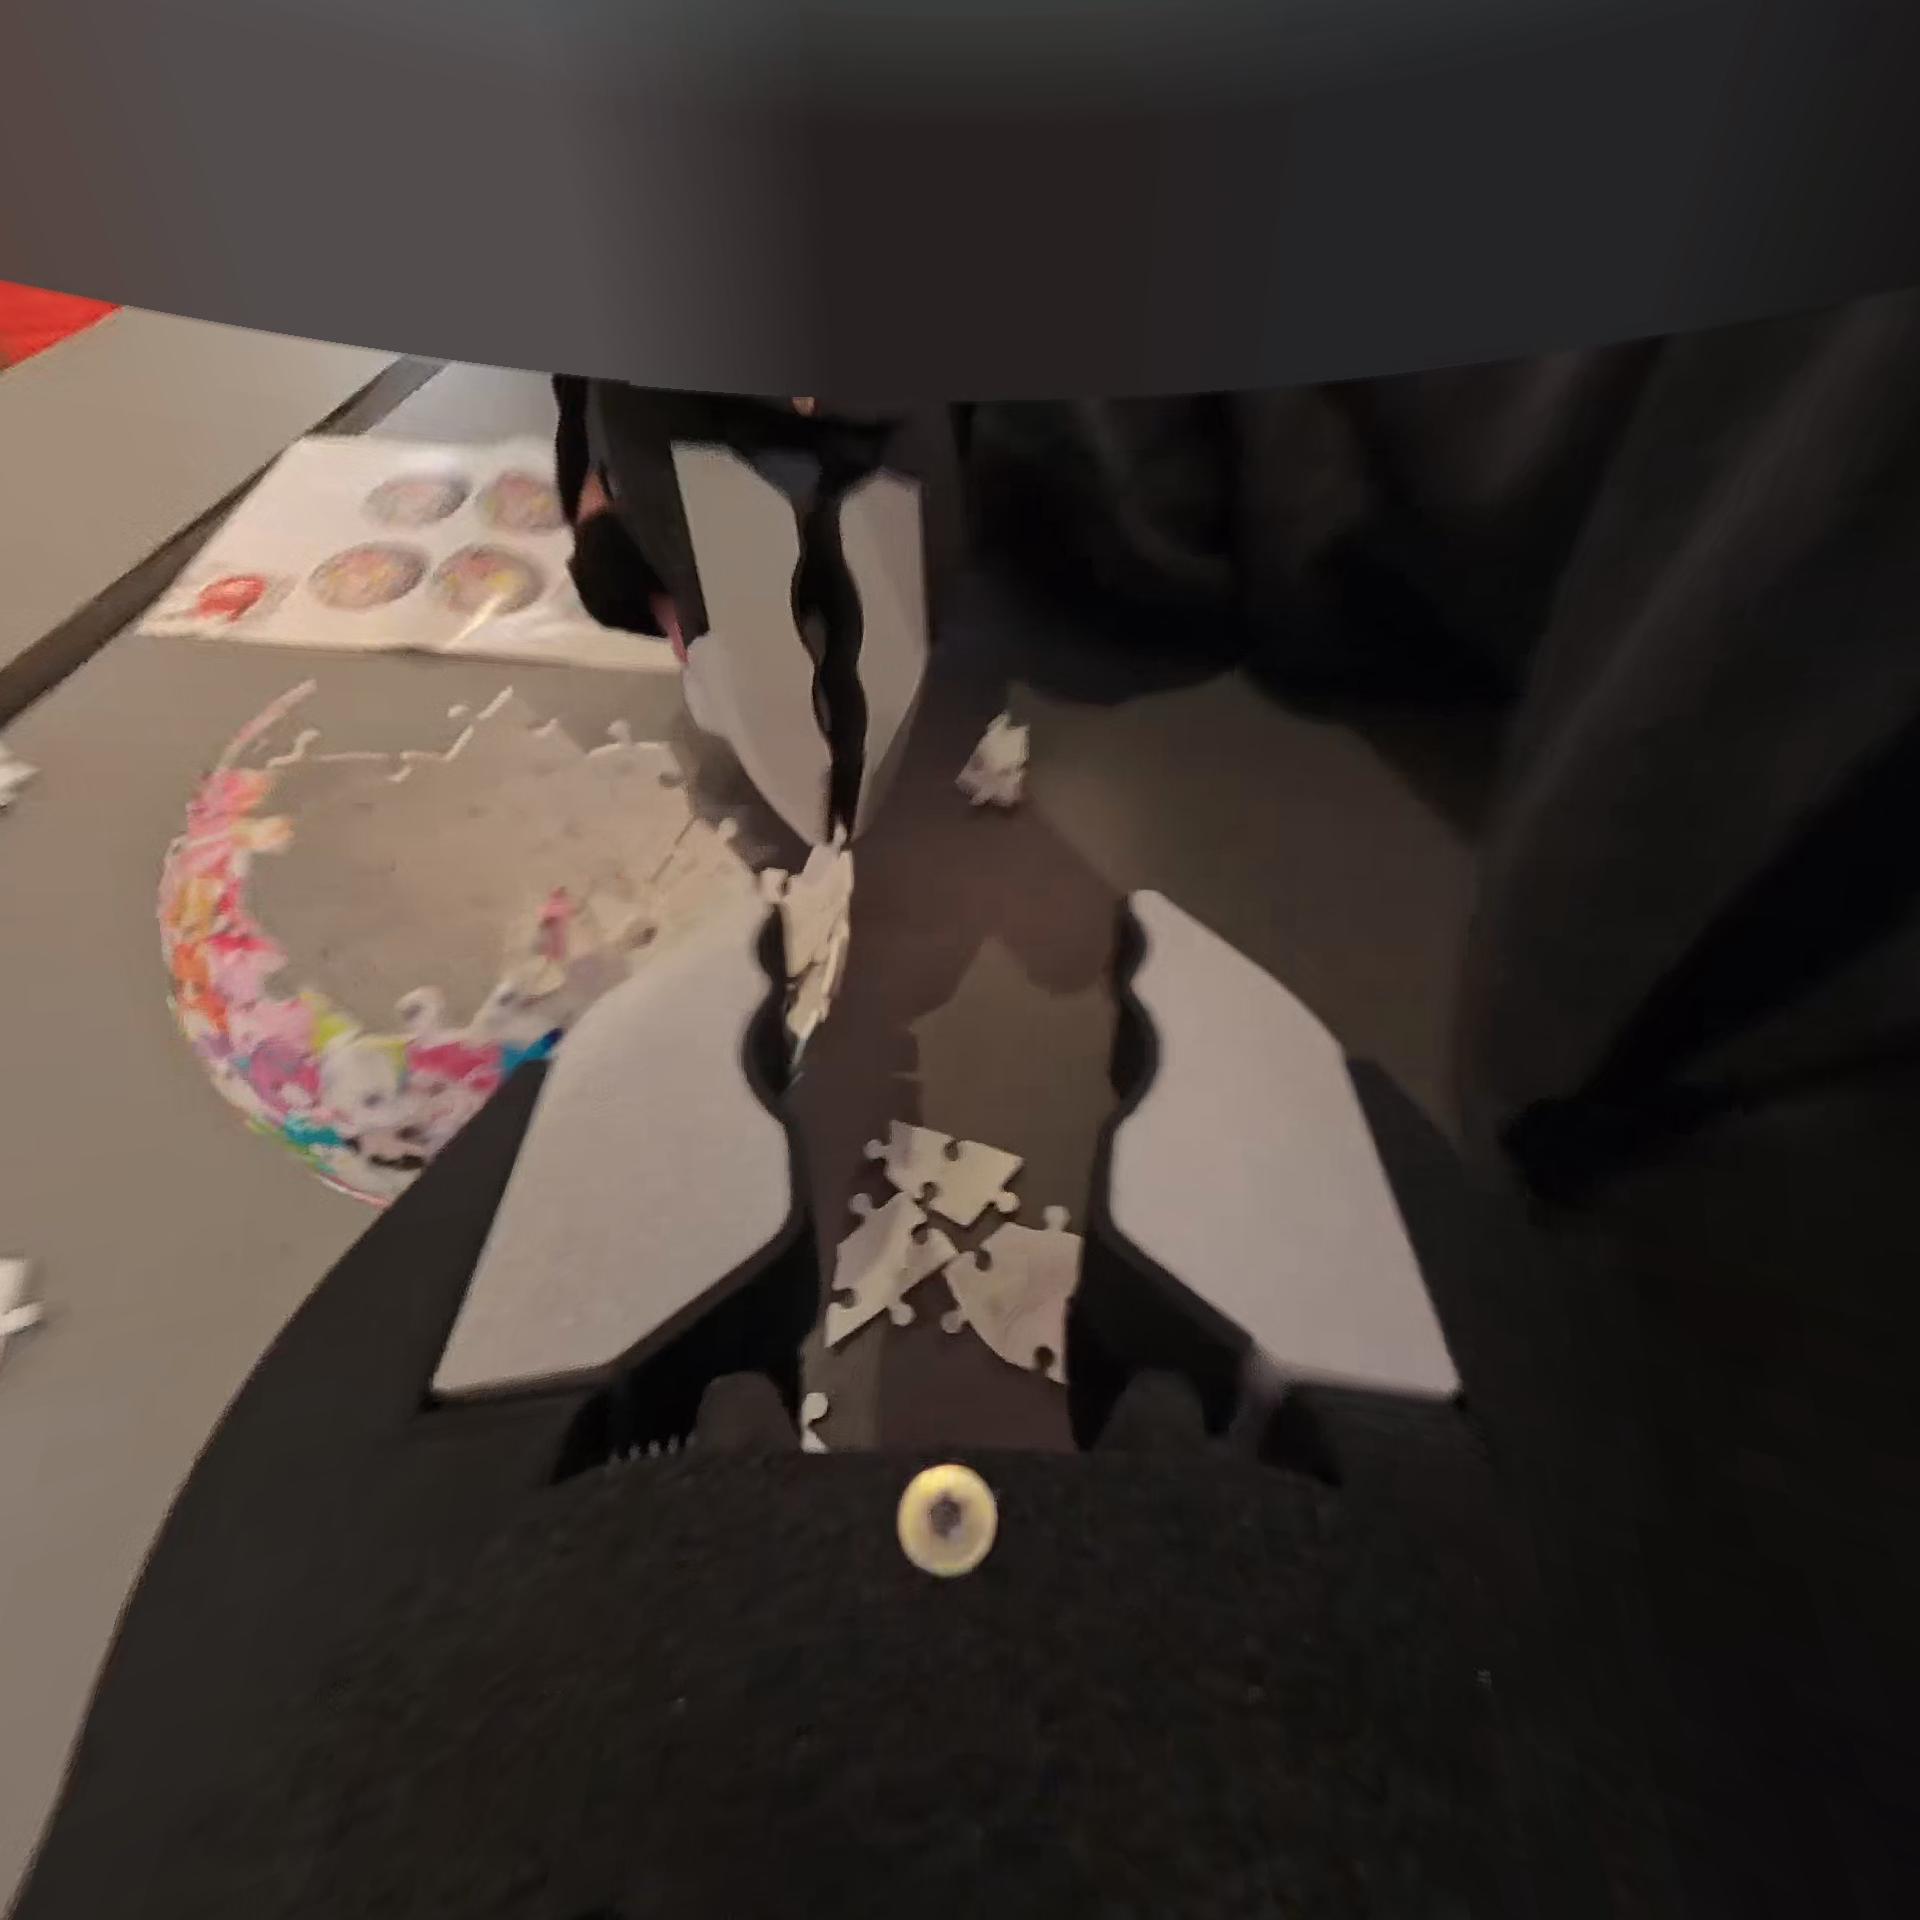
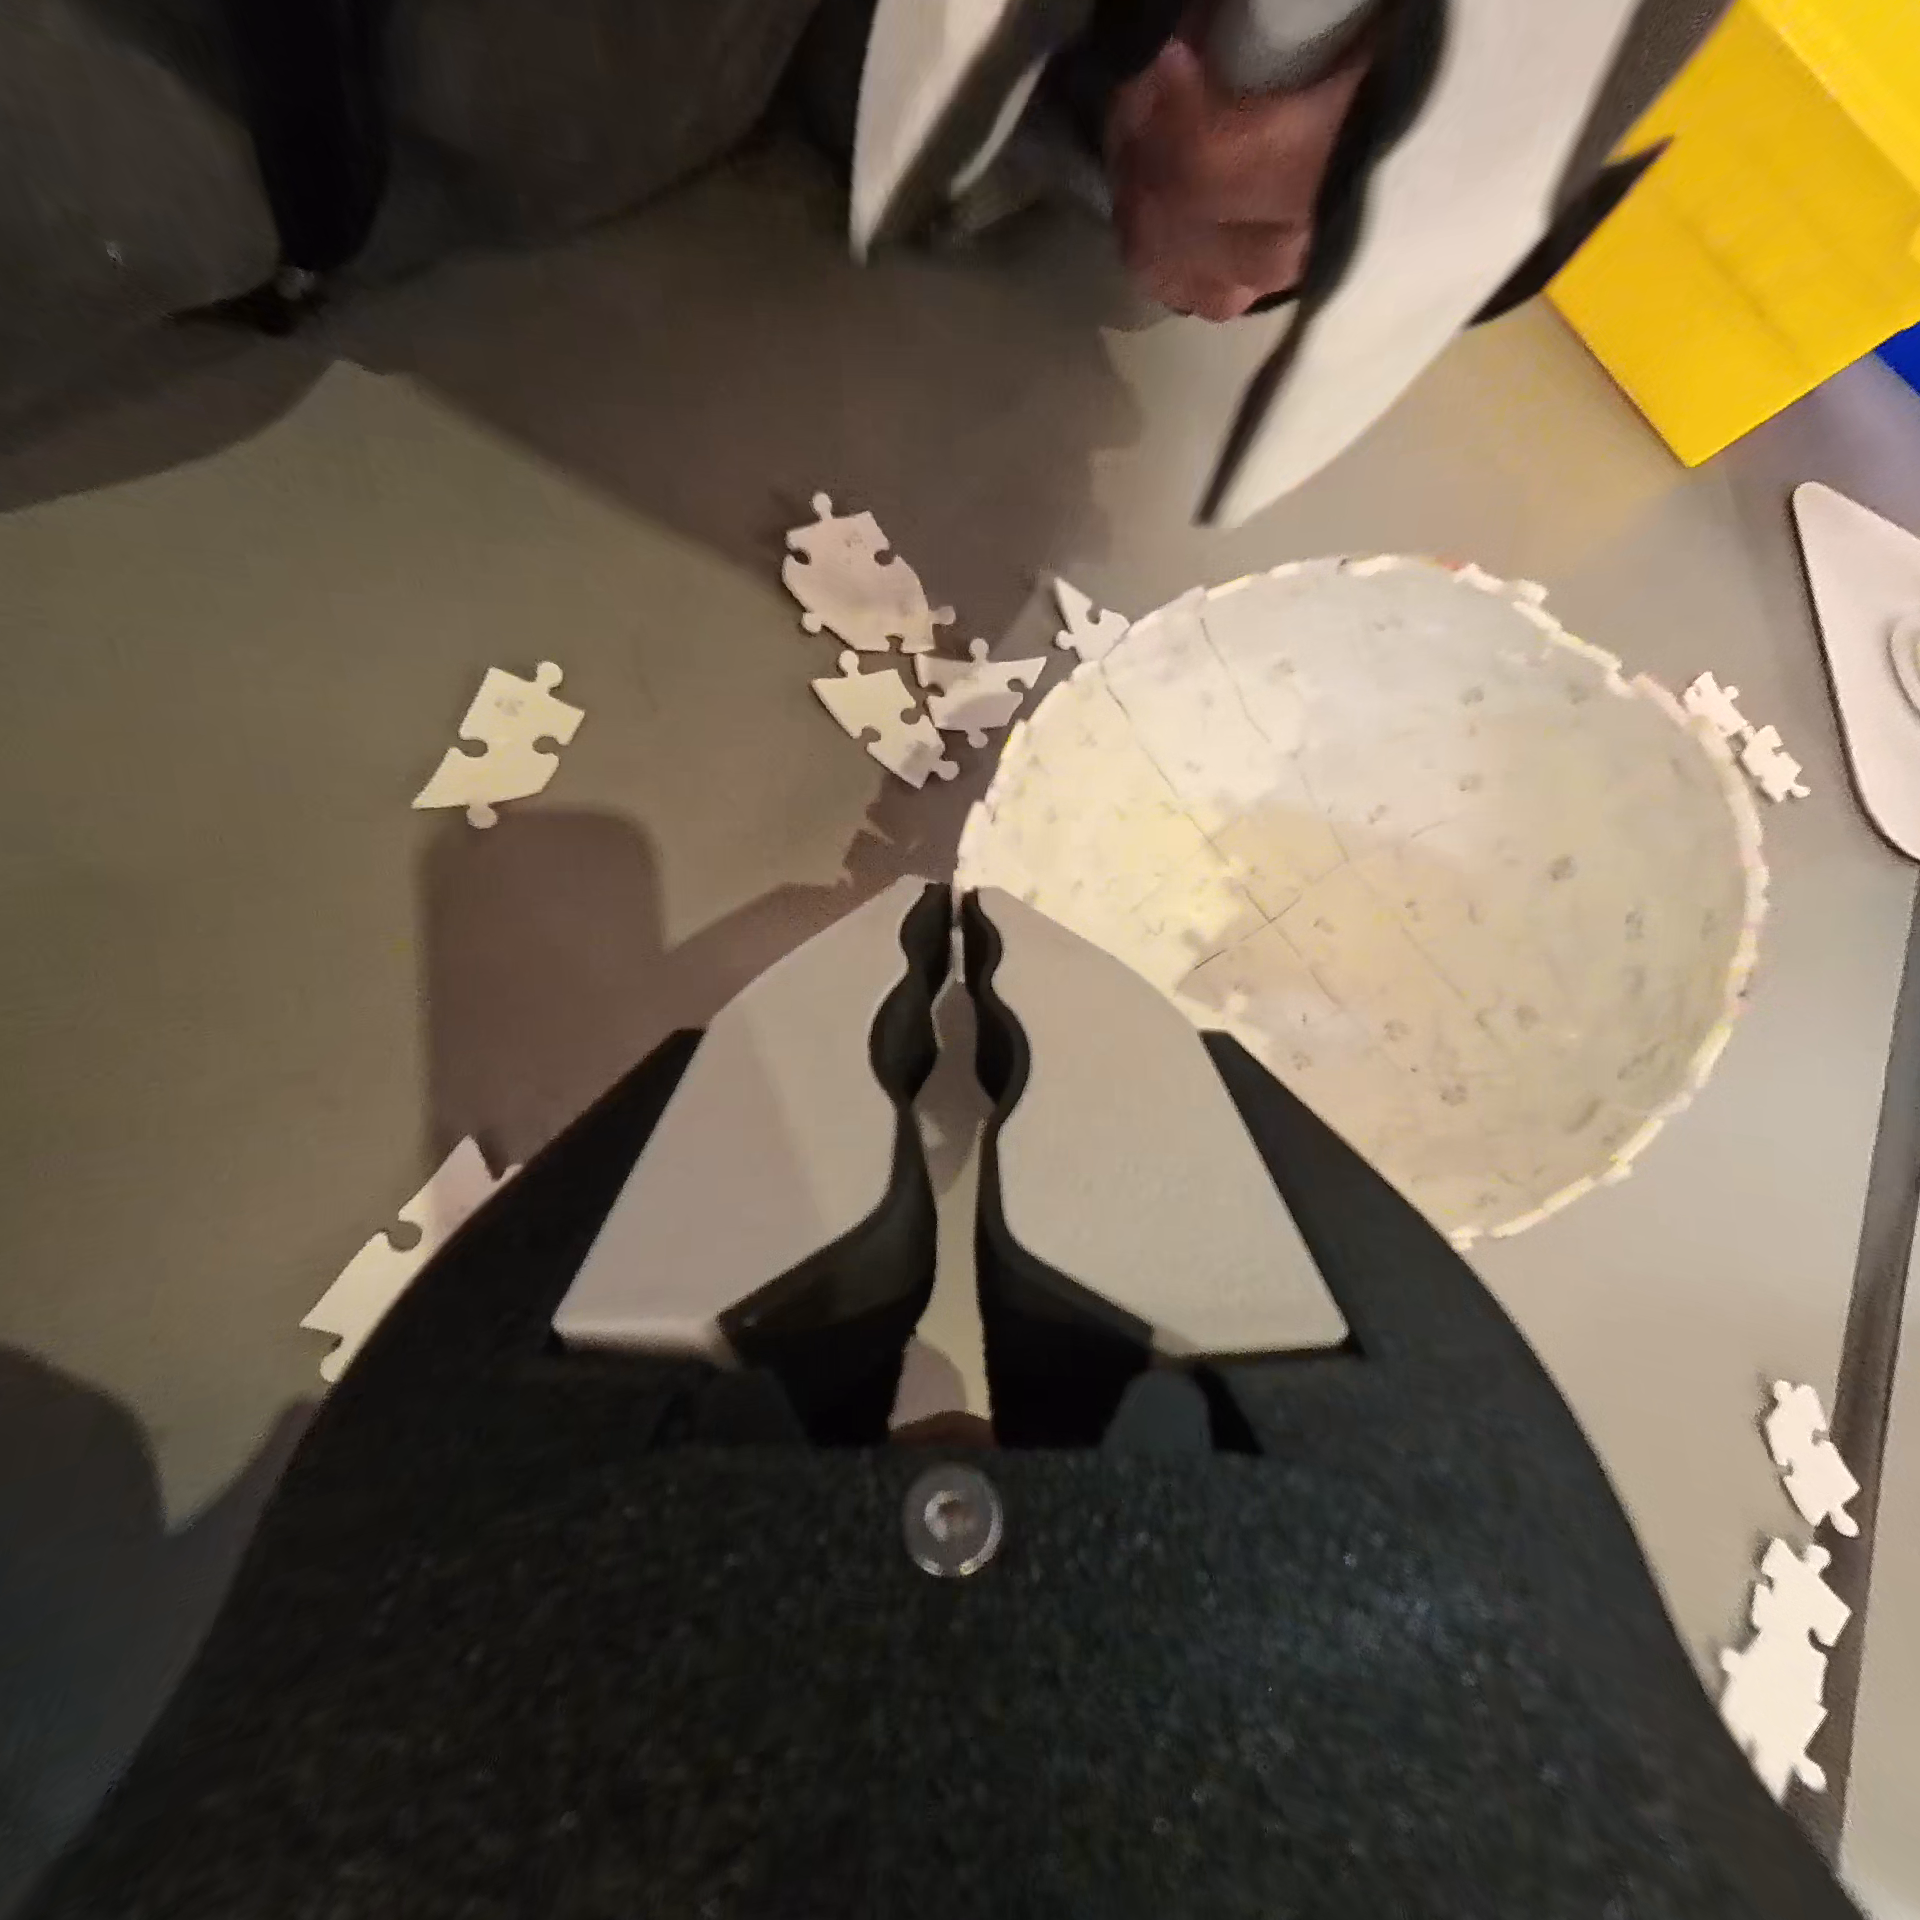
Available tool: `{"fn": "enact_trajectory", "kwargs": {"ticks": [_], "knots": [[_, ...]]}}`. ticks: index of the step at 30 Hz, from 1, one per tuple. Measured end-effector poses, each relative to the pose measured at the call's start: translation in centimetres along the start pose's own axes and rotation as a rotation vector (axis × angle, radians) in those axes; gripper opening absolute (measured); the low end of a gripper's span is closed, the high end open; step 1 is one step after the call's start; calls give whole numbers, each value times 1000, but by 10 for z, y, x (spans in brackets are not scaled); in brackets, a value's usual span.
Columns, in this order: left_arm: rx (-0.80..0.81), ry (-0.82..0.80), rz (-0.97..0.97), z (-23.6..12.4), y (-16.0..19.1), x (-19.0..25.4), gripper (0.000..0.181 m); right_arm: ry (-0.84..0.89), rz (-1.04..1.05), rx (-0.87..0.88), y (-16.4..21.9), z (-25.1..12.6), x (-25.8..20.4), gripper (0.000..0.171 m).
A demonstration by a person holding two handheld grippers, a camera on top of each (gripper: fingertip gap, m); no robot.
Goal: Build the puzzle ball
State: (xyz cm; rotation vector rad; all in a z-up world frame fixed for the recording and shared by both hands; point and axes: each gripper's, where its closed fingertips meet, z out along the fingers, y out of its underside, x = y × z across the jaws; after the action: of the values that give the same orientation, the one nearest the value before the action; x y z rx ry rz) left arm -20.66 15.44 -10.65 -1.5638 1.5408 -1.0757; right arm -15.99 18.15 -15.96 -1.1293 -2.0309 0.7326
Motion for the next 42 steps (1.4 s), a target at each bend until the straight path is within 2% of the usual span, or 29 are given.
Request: {"fn": "enact_trajectory", "kwargs": {"ticks": [3,5,7,10,12,17,26,42], "knots": [[-70,-156,96,19,5,-2,29,-14,10,8,1,-1,1,2],[-77,-226,127,27,4,2,22,-28,12,18,0,-1,2,2],[-81,-353,155,29,0,-1,5,-48,17,16,1,0,1,2],[-114,-579,215,25,-1,-16,0,-60,15,24,1,-1,1,2],[-162,-650,196,28,4,-22,0,-67,16,34,1,0,1,2],[-235,-666,104,38,24,-26,0,-78,15,47,3,1,0,2],[-260,-681,172,43,25,-29,0,-77,15,50,2,4,0,2],[-279,-648,172,50,34,-26,0,-90,24,-18,10,8,-1,2]]}}
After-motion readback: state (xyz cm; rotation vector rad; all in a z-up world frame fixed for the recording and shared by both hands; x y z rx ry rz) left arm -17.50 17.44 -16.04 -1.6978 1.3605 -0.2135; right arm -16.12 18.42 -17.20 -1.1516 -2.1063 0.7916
